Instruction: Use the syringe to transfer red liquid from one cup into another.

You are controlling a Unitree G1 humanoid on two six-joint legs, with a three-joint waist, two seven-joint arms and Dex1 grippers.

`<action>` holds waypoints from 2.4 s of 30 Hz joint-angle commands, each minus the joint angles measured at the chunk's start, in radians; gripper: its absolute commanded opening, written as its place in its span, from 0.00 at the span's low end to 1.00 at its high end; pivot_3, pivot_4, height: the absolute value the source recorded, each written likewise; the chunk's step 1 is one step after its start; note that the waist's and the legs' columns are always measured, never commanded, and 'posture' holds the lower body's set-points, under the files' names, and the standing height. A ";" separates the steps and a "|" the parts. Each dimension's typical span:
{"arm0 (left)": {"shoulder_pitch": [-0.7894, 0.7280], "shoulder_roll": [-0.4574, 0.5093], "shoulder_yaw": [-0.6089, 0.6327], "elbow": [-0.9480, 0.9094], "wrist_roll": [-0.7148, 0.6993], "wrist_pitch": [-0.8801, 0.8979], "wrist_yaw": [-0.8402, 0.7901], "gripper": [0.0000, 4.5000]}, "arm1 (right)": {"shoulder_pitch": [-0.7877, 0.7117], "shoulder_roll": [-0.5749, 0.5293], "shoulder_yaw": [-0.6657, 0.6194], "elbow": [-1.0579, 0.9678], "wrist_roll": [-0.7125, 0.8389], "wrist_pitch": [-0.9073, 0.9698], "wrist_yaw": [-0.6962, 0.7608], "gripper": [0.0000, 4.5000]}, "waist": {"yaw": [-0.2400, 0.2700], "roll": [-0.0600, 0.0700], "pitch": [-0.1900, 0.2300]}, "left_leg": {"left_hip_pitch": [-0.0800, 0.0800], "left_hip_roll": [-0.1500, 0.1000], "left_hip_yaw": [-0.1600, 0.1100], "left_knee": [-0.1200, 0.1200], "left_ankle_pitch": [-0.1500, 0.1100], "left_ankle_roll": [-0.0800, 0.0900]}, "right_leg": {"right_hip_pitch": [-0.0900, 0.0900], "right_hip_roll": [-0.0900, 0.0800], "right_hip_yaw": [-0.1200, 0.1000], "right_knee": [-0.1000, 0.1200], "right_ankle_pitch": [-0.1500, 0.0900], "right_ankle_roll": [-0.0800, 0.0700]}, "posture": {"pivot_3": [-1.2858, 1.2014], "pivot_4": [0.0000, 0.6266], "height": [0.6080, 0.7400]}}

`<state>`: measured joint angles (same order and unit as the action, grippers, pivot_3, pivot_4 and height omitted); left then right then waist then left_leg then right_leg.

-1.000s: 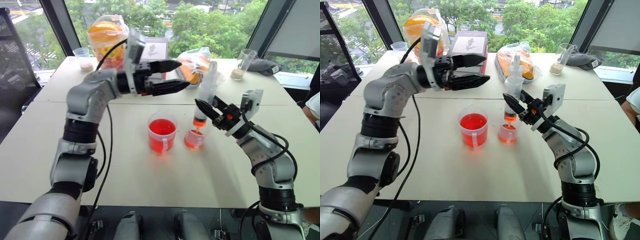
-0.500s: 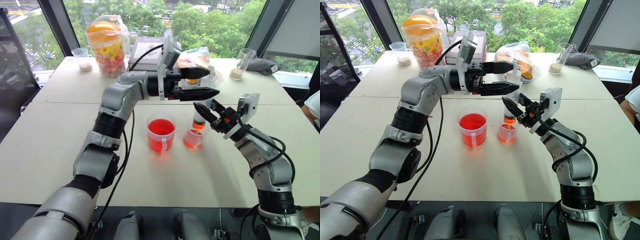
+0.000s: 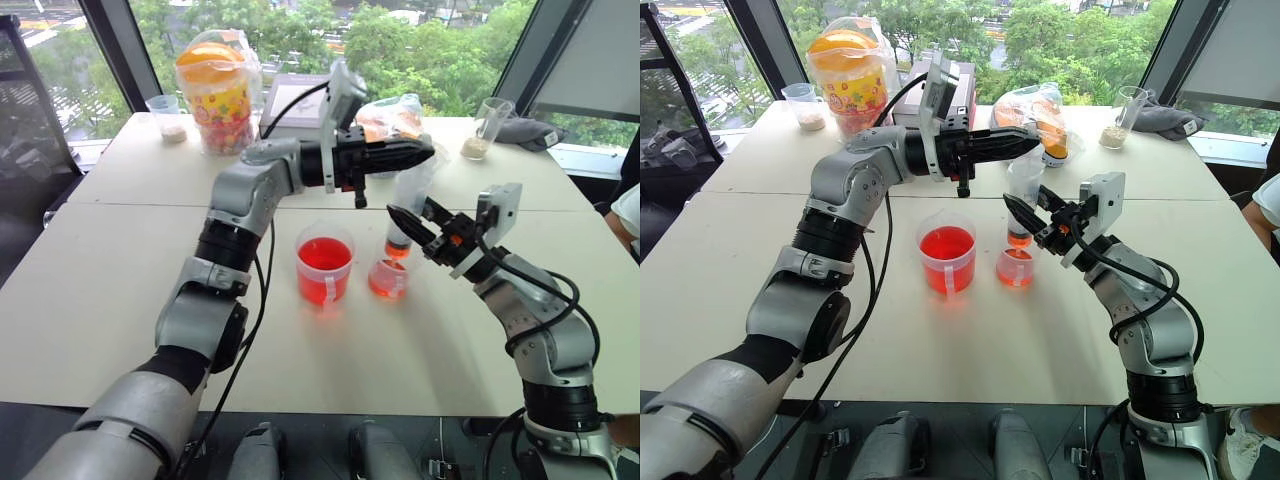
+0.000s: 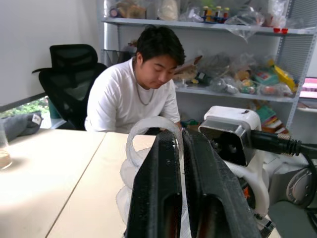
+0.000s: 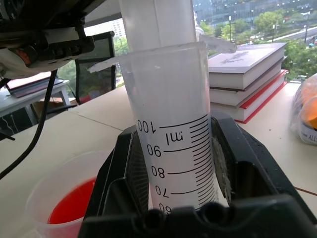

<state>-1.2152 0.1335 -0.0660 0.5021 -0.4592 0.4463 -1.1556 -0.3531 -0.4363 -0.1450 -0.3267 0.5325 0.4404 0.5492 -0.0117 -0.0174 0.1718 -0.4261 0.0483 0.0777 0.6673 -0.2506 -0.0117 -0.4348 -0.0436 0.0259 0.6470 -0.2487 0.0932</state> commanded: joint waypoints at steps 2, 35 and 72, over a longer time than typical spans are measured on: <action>0.014 -0.023 -0.038 0.007 0.039 -0.038 -0.017 0.02 | -0.042 -0.033 -0.040 -0.125 0.063 0.033 -0.010 0.31 | 0.000 0.000 0.000 | 0.000 0.000 0.000 0.000 0.000 0.000 | 0.000 0.000 0.000 0.000 0.000 0.000 | 0.52 0.24 1.00; 0.025 0.080 0.122 -0.136 -0.059 0.105 0.080 0.67 | -0.068 -0.062 -0.051 -0.107 0.111 0.104 -0.004 0.31 | -0.005 0.000 0.000 | 0.000 0.000 -0.001 0.000 0.000 0.000 | 0.000 0.001 0.000 0.000 0.000 0.000 | 0.52 0.24 1.00; 0.589 0.370 0.158 -0.714 -0.182 0.296 0.239 0.99 | -0.781 -0.423 0.451 1.178 -0.170 0.771 0.132 0.31 | -0.007 0.000 0.000 | -0.002 0.000 0.004 -0.002 0.000 0.001 | -0.004 -0.001 0.002 0.000 0.000 -0.001 | 0.52 0.24 1.00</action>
<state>-0.6233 0.4895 0.0849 -0.1672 -0.6209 0.7384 -0.9183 -1.1066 -0.8548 0.3029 0.8164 0.4079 1.2582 0.6450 -0.0183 -0.0173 0.1718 -0.4280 0.0486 0.0813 0.6656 -0.2509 -0.0112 -0.4390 -0.0449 0.0276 0.6472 -0.2488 0.0926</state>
